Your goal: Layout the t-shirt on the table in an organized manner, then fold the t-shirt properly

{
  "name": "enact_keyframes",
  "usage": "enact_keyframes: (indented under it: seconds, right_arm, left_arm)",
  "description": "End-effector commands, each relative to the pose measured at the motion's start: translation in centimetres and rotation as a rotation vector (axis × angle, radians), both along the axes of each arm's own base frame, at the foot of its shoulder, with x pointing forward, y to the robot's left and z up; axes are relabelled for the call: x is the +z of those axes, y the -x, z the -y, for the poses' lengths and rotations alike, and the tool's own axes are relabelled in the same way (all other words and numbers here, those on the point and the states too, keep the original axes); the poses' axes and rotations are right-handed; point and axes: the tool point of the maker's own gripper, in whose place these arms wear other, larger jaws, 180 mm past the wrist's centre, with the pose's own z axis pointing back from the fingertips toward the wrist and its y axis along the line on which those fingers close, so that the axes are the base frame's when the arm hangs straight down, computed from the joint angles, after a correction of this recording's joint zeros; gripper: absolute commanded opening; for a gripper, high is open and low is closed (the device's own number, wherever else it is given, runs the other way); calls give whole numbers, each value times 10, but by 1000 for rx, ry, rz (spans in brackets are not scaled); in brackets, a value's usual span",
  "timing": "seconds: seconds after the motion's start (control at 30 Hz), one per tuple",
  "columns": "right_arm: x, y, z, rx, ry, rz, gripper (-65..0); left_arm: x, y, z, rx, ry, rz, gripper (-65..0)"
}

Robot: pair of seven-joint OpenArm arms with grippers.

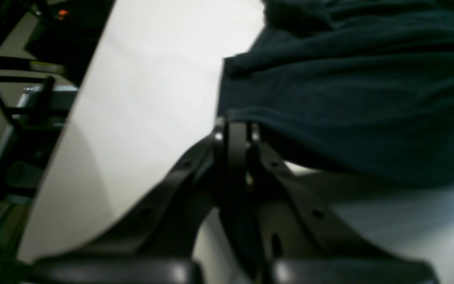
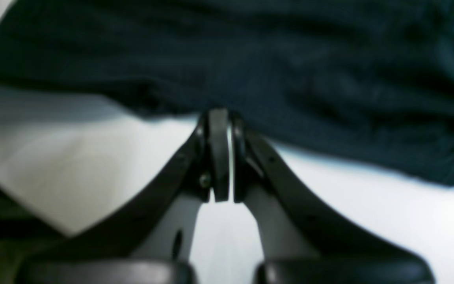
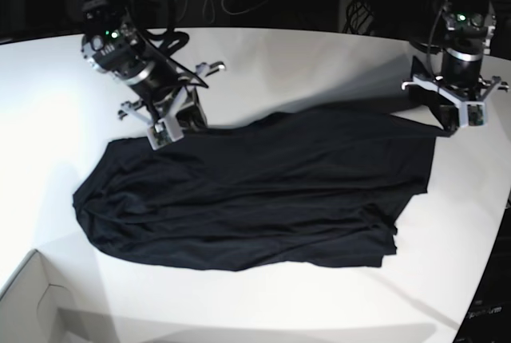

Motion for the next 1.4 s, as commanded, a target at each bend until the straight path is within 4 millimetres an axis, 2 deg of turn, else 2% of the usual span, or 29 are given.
enact_keyframes:
  seconds: [0.0, 0.17, 0.23, 0.33, 0.5, 0.67, 0.73, 0.9, 1.0, 1.07, 1.23, 1.3, 1.37]
  right_arm:
    - [9, 0, -2, 0, -24, 36, -650]
    - [4, 18, -12, 3, -78, 43, -650]
    - [3, 19, -15, 13, -78, 44, -650]
    - [1, 8, -15, 15, -73, 52, -650]
    - [-2, -31, -10, 7, -51, 82, -650]
    - [-35, -71, 3, -20, -15, 17, -648]
    - [-51, -78, 14, -38, 11, -22, -602]
    - [-62, -76, 34, -45, 59, -46, -465]
    - [-65, -73, 38, -46, 68, -55, -397]
    - [-75, -69, 40, -51, 70, -78, -366]
    - [-99, -61, 46, -63, 81, -147, -354]
    - [-109, -56, 55, -65, 104, -177, -358]
    - [-114, -51, 63, -62, 124, -191, -392]
  left_arm:
    - [13, -4, -2, -10, -24, 43, -650]
    - [16, -6, 0, -15, -23, 51, -650]
    - [22, -7, 4, -24, -21, 64, -650]
    - [24, -7, 6, -29, -21, 69, -650]
    - [20, -2, 6, -29, -21, 52, -650]
    - [12, 2, 15, -51, -7, 27, -650]
    - [7, 7, 17, -52, -2, 10, -650]
    - [-3, 13, 30, -82, 18, -22, -650]
    - [-5, 13, 34, -89, 26, -27, -650]
    - [-5, 12, 34, -90, 27, -25, -650]
    - [-3, 11, 32, -88, 22, -21, -649]
    - [-3, 11, 32, -89, 21, -20, -649]
    - [-1, 9, 32, -89, 20, -14, -649]
